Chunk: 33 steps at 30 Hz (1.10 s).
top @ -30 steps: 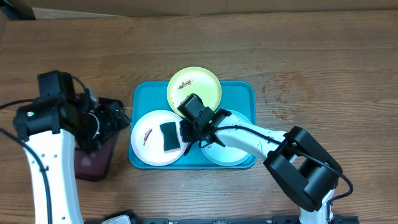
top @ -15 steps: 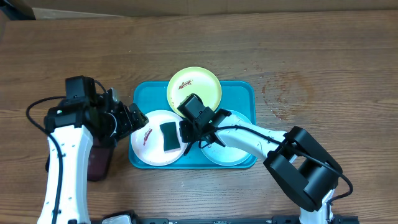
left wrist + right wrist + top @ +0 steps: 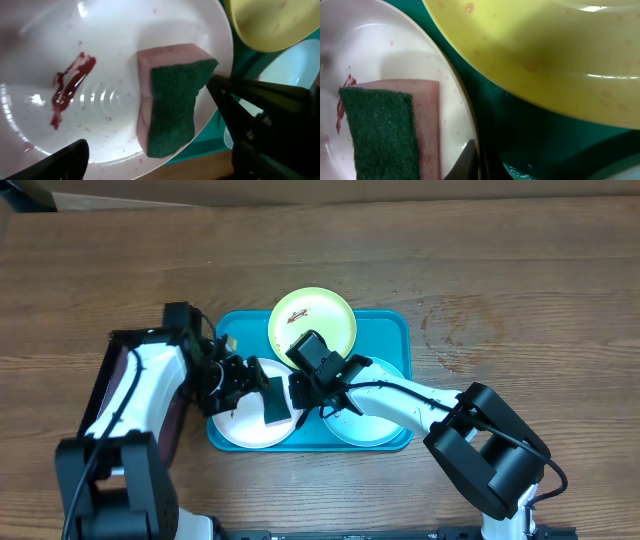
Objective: Clean dirty plates on tray and stack at the side
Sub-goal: 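Scrub the white plate with the sponge while right gripper holds rim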
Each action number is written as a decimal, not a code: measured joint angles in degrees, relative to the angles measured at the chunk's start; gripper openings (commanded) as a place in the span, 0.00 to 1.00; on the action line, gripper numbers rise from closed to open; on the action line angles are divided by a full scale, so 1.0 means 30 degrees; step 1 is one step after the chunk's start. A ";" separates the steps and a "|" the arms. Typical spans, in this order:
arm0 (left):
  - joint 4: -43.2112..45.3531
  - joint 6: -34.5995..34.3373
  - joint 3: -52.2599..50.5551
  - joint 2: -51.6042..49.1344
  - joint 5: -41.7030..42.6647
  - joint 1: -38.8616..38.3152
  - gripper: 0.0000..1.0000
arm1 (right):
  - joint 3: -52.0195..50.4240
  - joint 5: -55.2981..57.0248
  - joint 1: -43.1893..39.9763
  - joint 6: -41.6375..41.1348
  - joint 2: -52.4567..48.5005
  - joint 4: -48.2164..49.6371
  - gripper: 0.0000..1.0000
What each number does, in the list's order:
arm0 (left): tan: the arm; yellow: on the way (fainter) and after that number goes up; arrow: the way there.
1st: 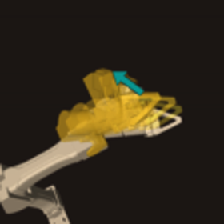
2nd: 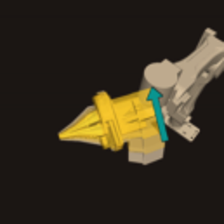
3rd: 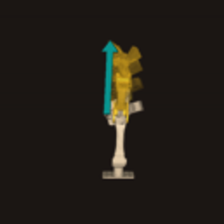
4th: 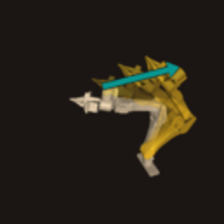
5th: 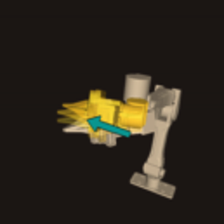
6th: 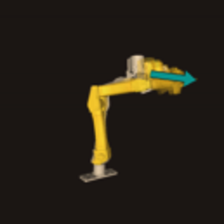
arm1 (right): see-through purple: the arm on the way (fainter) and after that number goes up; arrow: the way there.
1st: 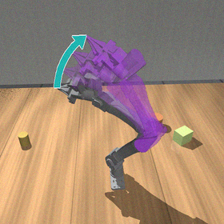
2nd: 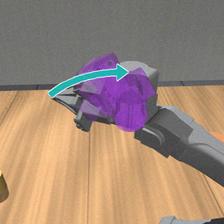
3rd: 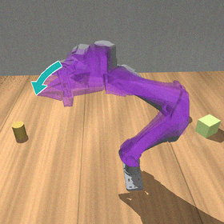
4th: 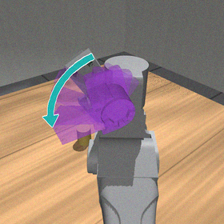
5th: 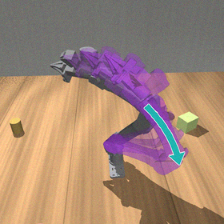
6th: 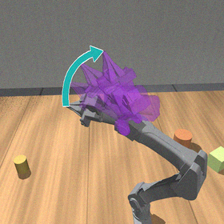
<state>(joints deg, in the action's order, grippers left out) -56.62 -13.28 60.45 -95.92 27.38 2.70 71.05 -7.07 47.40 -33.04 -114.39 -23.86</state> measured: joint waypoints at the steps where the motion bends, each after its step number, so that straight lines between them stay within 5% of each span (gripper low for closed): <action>1: 0.0109 0.0000 0.0000 -0.0262 0.0029 -0.0189 0.91 | 0.0000 0.0000 0.0000 -0.0007 0.0000 0.0000 0.04; 6: 0.0619 -0.0007 -0.0007 -0.0714 0.0036 -0.0831 0.82 | 0.0000 0.0000 0.0000 0.0000 0.0000 0.0000 0.04; 10: 0.1137 -0.0131 -0.0029 -0.0758 0.0015 -0.1042 0.64 | 0.0000 -0.0007 0.0000 0.0007 0.0000 -0.0007 0.04; 18: 0.1246 -0.0532 -0.0029 -0.0845 -0.0270 -0.1056 0.72 | 0.0000 0.0000 0.0000 -0.0007 0.0000 0.0000 0.04; 33: 0.1581 -0.1311 -0.0029 -0.0860 -0.0510 -0.2251 0.62 | 0.0000 0.0000 0.0000 -0.0007 0.0000 0.0007 0.04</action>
<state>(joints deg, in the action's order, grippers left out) -51.88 -17.21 60.36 -98.50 25.85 -4.05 71.05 -7.07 47.40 -33.06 -114.39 -23.83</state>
